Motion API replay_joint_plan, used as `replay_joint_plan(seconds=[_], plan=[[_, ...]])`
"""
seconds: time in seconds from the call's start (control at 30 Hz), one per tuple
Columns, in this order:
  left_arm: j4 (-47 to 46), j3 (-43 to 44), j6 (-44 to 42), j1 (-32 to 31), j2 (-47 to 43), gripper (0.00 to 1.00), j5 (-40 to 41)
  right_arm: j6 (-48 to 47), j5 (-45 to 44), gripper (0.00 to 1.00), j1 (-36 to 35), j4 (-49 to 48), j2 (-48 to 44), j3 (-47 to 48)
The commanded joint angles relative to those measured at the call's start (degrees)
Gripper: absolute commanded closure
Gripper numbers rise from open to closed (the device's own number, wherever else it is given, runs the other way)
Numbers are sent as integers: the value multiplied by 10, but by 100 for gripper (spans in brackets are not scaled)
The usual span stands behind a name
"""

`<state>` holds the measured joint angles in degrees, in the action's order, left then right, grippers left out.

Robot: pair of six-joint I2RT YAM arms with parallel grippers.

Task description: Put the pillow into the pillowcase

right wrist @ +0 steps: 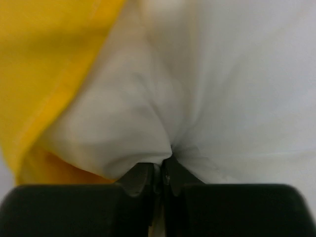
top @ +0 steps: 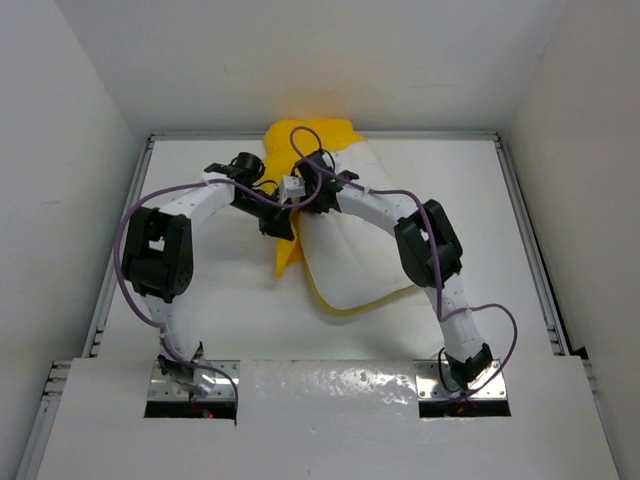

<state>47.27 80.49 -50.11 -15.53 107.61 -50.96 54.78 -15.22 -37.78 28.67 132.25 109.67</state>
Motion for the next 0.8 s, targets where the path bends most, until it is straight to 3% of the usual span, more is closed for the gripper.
replay_joint_plan(seconds=[0.0,0.03,0.1,0.13,0.2,0.27,0.3,0.33,0.37,0.4,0.43,0.47,0.5,0.53,0.57,0.67,0.7,0.77], plan=[[126,18,-72,-11,-31,100,-100,21,58,90,-14,-191,-53,-121],[156,4,-106,-6,-26,92,-93,29,73,60,-11,-222,-64,-160],[272,-10,-238,2,-13,58,-85,3,91,38,4,-238,-112,-190],[282,-28,-236,16,-14,40,-83,-12,89,23,10,-239,-130,-211],[281,-28,-234,41,-33,16,-66,-72,78,12,29,-216,-182,-214],[281,10,-213,52,-43,14,-62,-119,82,5,48,-170,-210,-198],[282,80,-195,55,-41,14,-59,-167,89,3,54,-155,-236,-185],[261,124,-175,55,-31,14,-54,-193,96,5,61,-128,-247,-177],[228,194,-96,55,-27,16,-51,-241,100,13,73,-110,-255,-167],[184,220,-37,53,-24,30,-44,-264,105,36,81,-92,-260,-156],[55,236,96,49,-22,46,-3,-288,111,92,99,-52,-262,-133],[-19,247,154,43,-22,69,38,-297,112,100,110,-38,-262,-125],[-124,250,198,25,-10,100,145,-303,114,100,122,-27,-261,-125],[-125,266,218,13,16,100,188,-306,114,95,134,-29,-261,-130],[-130,300,213,2,49,100,218,-304,117,68,164,-36,-258,-139],[-125,503,210,-50,194,52,314,-264,150,24,227,-83,-233,-160],[-134,526,211,-56,223,45,332,-253,171,19,243,-95,-220,-159],[-209,539,217,-69,270,41,379,-238,216,14,277,-124,-169,-134]])
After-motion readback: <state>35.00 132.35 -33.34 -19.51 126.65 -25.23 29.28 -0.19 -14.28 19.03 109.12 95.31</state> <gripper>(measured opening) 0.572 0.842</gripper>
